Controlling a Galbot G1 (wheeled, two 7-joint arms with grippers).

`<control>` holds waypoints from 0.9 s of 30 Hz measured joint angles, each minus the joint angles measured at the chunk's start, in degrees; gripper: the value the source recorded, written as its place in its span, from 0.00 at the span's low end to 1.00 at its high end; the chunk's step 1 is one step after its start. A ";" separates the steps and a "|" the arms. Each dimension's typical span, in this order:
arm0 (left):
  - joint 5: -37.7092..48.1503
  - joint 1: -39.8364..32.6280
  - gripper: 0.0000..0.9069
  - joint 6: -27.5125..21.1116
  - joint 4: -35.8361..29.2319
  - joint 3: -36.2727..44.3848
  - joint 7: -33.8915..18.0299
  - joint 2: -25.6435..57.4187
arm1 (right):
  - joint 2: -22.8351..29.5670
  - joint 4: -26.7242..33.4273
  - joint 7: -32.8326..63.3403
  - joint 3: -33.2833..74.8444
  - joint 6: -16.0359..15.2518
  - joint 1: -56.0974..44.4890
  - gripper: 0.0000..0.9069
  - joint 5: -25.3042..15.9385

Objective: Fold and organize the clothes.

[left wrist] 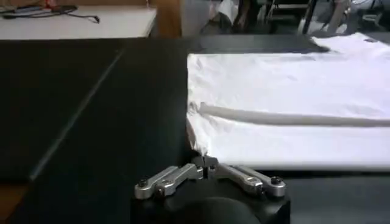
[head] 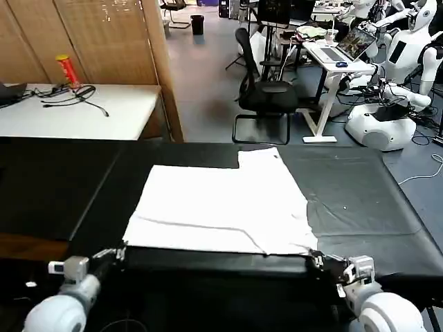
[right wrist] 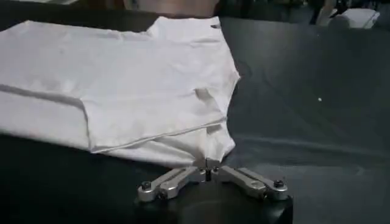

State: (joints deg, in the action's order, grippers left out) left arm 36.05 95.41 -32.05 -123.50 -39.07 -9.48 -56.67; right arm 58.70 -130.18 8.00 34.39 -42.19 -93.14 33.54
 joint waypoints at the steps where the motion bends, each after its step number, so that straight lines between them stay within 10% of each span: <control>1: 0.01 0.93 0.00 0.00 -0.48 -0.59 0.01 -0.09 | 0.09 -0.15 0.01 -0.12 0.00 -0.14 0.06 -0.03; 3: 0.01 2.64 0.00 0.01 -1.10 -1.58 0.01 -0.35 | 0.27 -0.72 0.07 -0.34 0.00 -0.63 0.12 -0.05; 4: 0.01 3.32 0.97 0.02 -1.28 -2.01 0.02 -0.52 | 0.27 -1.03 0.12 -0.36 0.00 -0.89 0.35 -0.05; 5: 0.01 3.90 0.97 0.03 -1.43 -2.38 0.09 -0.67 | 0.27 -1.49 0.15 -0.33 0.00 -1.17 0.97 -0.09; 20: -1.83 6.45 0.97 -5.58 -5.35 -6.74 0.89 -1.30 | 0.20 -7.33 -0.27 0.80 0.00 -1.89 0.97 0.31; 27: 2.28 1.72 0.97 -1.20 -3.82 -7.51 -1.31 -1.55 | 0.74 0.39 -0.85 -3.20 0.23 11.76 0.97 0.42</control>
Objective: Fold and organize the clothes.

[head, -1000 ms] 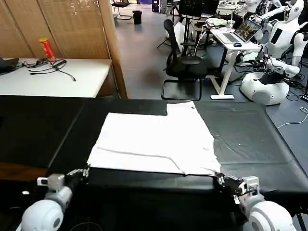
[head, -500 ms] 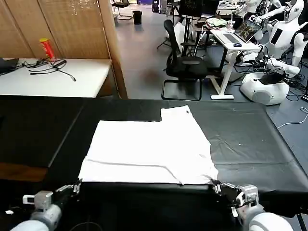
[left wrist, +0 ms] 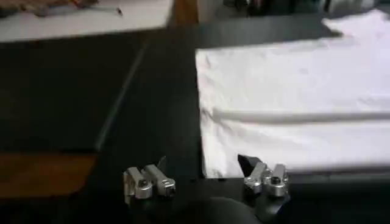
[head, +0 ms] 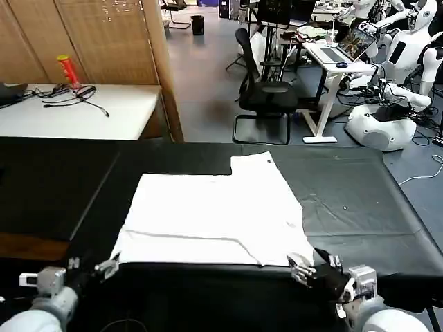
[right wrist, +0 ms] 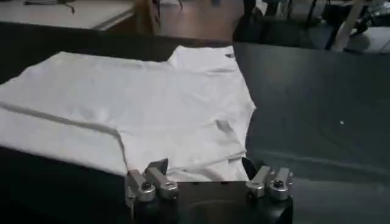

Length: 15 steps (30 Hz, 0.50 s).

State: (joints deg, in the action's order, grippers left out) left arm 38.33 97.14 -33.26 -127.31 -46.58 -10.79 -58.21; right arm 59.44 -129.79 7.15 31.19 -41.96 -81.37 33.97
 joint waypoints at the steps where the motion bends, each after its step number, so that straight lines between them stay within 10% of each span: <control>1: 1.64 -1.87 0.97 0.48 0.89 0.28 -0.48 0.14 | 0.20 1.94 0.16 -1.05 0.34 2.79 0.97 0.14; 15: 12.48 -33.10 0.97 -0.88 19.48 11.21 0.06 3.88 | 3.95 28.82 2.19 -13.61 2.95 33.23 0.97 -0.52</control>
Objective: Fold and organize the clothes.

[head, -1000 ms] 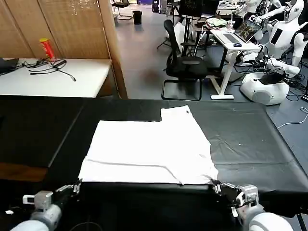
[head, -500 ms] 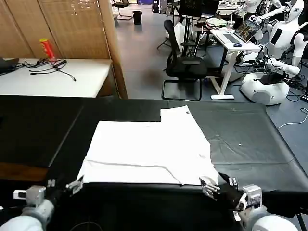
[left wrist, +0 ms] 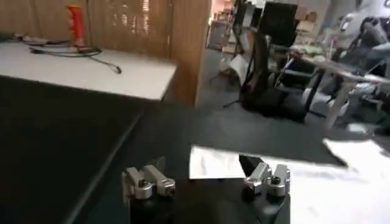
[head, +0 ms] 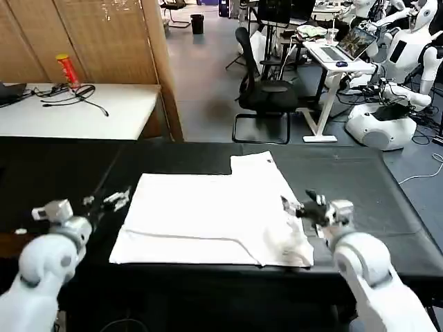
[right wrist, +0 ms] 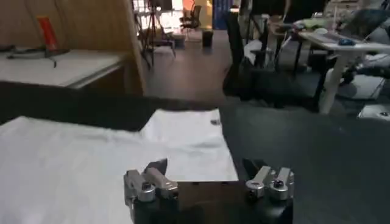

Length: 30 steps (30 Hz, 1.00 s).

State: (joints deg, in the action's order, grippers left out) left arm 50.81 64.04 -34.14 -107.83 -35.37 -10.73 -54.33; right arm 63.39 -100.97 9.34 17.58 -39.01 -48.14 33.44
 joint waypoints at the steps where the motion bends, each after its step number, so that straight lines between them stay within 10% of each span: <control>1: 0.29 -1.63 0.97 -0.15 1.57 0.87 0.31 0.22 | 0.39 1.91 0.29 -0.79 -0.27 1.71 0.97 -0.06; 17: -4.95 -25.31 0.97 -2.32 27.94 17.64 5.88 -2.13 | 8.49 27.85 -1.01 -5.56 -0.32 20.02 0.97 -1.93; 30: -7.36 -30.53 0.96 -1.56 37.28 21.12 7.18 -4.47 | 11.98 36.33 -1.76 -4.91 0.40 23.08 0.97 -2.62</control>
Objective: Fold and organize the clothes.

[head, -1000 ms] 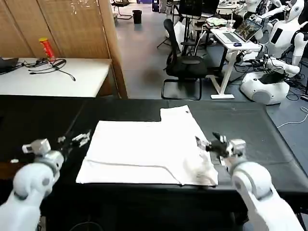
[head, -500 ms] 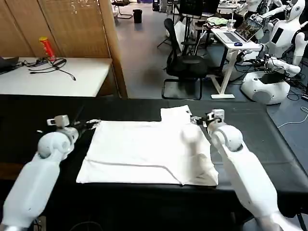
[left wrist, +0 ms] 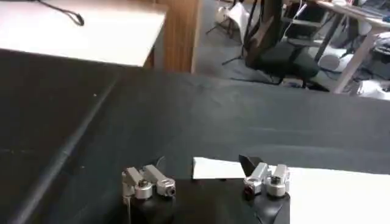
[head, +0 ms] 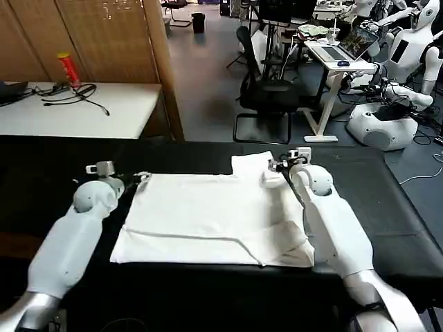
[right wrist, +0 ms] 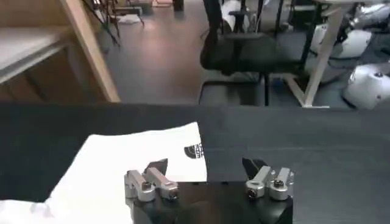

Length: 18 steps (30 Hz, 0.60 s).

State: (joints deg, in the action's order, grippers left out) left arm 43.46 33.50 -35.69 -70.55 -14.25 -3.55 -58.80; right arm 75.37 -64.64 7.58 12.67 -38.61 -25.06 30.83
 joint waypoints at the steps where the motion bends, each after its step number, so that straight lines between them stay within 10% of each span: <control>1: -0.15 -0.22 0.92 0.09 0.49 0.14 0.16 -0.11 | 0.20 0.37 -0.01 0.12 0.01 0.14 0.97 -0.02; 18: -1.88 -0.94 0.38 0.70 3.14 1.17 1.51 -0.59 | 1.90 4.77 -0.43 1.26 0.09 1.27 0.84 -0.27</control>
State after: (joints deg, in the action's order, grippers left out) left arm 41.58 32.56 -34.99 -67.41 -13.08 -2.04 -59.39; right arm 77.26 -59.88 7.15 13.93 -38.52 -23.79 30.56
